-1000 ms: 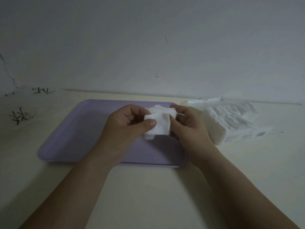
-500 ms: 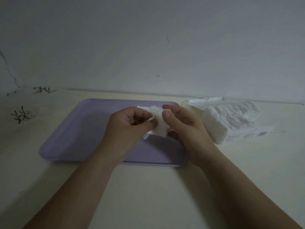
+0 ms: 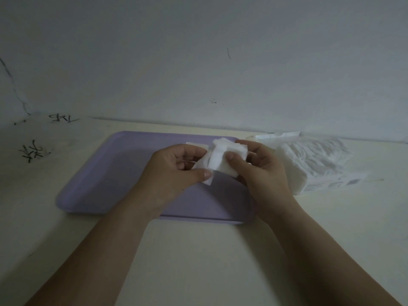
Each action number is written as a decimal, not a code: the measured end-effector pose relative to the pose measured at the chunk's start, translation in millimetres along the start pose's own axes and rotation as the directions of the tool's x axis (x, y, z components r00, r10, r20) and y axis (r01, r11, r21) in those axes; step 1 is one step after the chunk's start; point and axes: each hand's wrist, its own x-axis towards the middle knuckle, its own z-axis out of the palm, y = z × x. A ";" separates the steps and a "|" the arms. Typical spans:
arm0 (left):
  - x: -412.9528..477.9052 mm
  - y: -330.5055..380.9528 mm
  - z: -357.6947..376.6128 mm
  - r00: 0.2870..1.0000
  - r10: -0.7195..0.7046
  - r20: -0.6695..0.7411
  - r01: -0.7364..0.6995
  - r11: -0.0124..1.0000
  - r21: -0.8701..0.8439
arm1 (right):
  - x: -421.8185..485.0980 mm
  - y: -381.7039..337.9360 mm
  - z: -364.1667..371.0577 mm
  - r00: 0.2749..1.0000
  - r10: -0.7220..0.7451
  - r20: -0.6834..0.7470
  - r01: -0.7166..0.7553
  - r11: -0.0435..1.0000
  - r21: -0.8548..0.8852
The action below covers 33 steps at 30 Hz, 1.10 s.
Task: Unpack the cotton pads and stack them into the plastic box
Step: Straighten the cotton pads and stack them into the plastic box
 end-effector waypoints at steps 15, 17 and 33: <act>-3.0 12.0 -0.9 0.982 0.003 0.188 0.031 0.984 -0.178 | -1.1 1.1 -0.8 0.995 -0.095 0.039 0.101 0.980 -0.170; -2.0 8.6 -1.4 0.981 -0.009 0.193 0.039 0.988 -0.150 | -0.9 1.9 -0.2 0.992 -0.095 0.080 0.107 0.981 -0.164; -0.1 1.2 2.3 0.995 0.096 -0.013 -0.094 0.990 0.103 | -1.0 1.3 -2.7 0.980 -0.013 0.197 0.037 0.992 -0.120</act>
